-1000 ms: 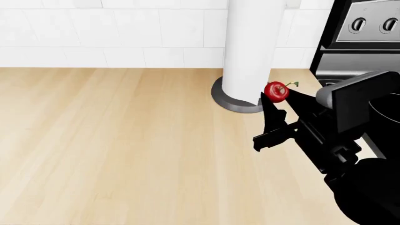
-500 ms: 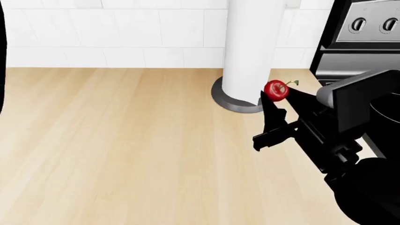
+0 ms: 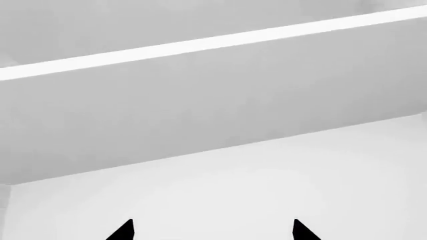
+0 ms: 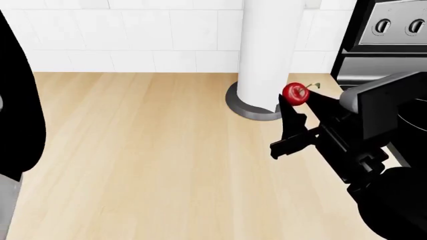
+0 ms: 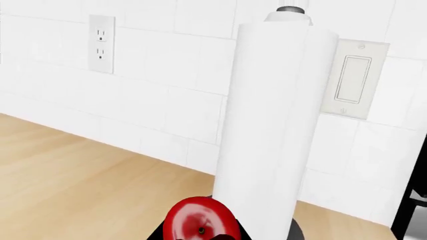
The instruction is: Pick the cherry, apricot from the counter and place them in the cabinet. Then close the cabinet.
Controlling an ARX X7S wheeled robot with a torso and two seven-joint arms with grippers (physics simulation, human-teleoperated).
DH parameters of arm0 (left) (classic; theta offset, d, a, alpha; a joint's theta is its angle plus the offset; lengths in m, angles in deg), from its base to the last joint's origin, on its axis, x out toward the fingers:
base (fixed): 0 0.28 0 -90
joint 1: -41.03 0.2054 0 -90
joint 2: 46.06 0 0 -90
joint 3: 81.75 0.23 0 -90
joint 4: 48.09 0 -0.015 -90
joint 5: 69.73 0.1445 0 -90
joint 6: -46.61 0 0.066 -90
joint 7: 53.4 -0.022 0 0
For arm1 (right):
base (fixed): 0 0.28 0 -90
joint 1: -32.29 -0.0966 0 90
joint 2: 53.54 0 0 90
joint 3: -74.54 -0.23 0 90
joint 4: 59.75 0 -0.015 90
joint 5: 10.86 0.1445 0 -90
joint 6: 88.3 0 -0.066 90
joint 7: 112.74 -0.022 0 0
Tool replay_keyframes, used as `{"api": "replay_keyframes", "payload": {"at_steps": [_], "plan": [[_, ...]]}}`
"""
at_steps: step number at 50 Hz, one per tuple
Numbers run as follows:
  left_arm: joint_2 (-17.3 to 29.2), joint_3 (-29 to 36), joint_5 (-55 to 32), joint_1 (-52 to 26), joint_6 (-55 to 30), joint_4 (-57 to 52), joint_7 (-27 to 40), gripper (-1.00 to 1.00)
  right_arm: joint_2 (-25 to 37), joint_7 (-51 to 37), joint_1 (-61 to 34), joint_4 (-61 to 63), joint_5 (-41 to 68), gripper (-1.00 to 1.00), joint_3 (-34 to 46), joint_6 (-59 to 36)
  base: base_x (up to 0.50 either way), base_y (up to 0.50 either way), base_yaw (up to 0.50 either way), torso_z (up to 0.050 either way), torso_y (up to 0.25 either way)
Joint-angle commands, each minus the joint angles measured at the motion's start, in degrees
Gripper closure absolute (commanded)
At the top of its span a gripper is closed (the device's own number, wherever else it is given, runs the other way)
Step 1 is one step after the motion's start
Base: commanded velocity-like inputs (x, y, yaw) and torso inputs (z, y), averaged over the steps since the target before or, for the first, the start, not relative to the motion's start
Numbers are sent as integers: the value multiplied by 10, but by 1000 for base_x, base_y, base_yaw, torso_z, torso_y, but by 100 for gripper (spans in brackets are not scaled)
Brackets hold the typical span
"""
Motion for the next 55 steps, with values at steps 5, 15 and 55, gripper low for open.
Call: {"api": "replay_keyframes", "payload": {"at_steps": [5,15,55], "plan": [[16,-1,-25,79,-109,-203,-1,-100,-1,2,-5,0,-3,100,2,2,0,0,0,0,0],[26,6,-36,110,-143,-255,-8,-100,-1,3,-5,-3,-5,100,4,6,0,0,0,0,0],[145,159,-69,206,-2,-321,-213,-100,3,-5,-13,-4,3,100,7,6,0,0,0,0,0]]}}
